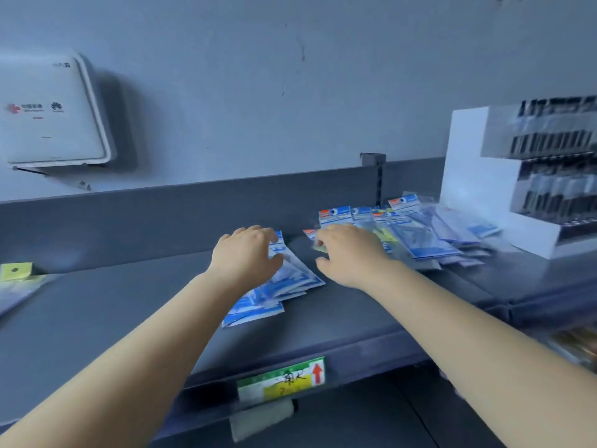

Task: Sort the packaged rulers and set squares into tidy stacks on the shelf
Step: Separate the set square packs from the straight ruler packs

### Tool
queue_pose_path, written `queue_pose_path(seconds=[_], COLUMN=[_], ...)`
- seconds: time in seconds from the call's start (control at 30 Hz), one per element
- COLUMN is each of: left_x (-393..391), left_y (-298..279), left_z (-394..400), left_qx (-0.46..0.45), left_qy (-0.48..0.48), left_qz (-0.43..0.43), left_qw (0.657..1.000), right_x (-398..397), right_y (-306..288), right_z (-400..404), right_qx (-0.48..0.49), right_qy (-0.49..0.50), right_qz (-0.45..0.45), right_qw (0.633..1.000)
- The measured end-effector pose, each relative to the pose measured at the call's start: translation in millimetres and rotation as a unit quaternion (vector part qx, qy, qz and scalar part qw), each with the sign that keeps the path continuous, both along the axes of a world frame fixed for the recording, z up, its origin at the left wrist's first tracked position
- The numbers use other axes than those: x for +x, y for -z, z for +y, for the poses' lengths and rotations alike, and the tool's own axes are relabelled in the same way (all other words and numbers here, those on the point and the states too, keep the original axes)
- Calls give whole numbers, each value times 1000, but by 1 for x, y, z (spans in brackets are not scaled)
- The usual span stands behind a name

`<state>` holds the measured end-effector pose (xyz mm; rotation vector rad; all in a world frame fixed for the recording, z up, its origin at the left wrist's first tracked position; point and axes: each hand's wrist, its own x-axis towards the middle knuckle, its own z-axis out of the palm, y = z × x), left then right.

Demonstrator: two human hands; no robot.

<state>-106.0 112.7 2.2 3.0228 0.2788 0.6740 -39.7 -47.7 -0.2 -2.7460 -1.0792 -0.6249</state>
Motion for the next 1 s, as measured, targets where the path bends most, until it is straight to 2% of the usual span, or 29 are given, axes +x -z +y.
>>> queue_pose_path(seconds=[0.27,0.47,0.57,0.63,0.77,1.0], left_x=[79,129,153,169,189,184], left_y=[8,7,7,8,13,17], left_z=[-112,-169,-191,-202,-212,-183], left_qx=[-52,-77,-91,-92,-75,-86], left_qy=[13,33,43,41,17,-120], left_qz=[40,71,70,76,86,103], left_qw=[998,994,992,992,993,984], right_x=[75,124,143,155,174,184], right_y=[11,13,15,17,20,19], right_z=[-128,-194,-209,-211,-207,-203], right_qx=[64,117,146,130,126,202], right_qy=[64,103,131,153,176,152], right_qz=[59,111,116,131,198,253], right_qw=[994,981,974,971,956,934])
